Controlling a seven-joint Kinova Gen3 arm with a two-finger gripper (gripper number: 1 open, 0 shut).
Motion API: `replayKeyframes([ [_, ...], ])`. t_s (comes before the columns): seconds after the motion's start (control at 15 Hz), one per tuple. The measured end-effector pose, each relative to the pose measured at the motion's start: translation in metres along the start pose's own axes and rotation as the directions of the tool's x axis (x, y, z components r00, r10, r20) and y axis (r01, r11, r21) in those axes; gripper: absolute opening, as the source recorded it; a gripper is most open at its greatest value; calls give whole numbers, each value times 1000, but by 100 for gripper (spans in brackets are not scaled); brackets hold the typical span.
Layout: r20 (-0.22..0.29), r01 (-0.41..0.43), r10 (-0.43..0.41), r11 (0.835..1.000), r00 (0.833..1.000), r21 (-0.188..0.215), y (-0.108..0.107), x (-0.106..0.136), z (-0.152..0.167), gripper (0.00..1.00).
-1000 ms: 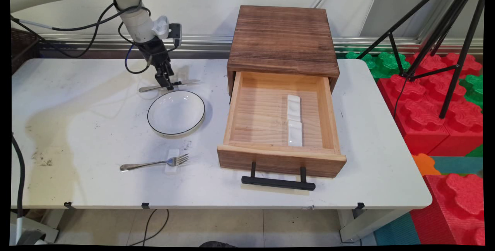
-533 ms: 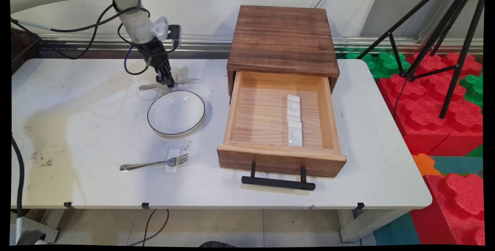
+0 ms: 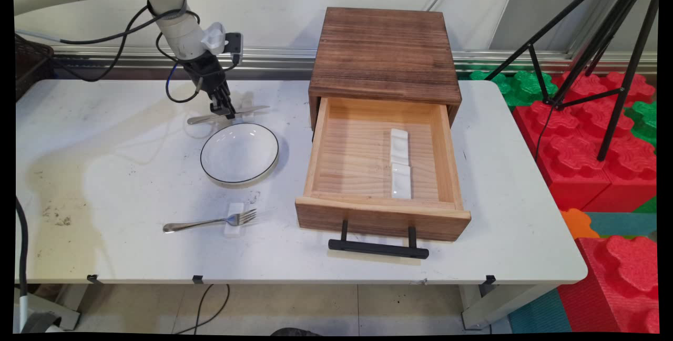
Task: Place the picked object into the drawer
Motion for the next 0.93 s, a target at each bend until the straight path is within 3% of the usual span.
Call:
replayKeyframes([
  [0.47,-40,96,-93,993,995,75,3,-8,-24,0],
  [0.93,-100,193,-180,971,979,143,15,-15,-61,0],
])
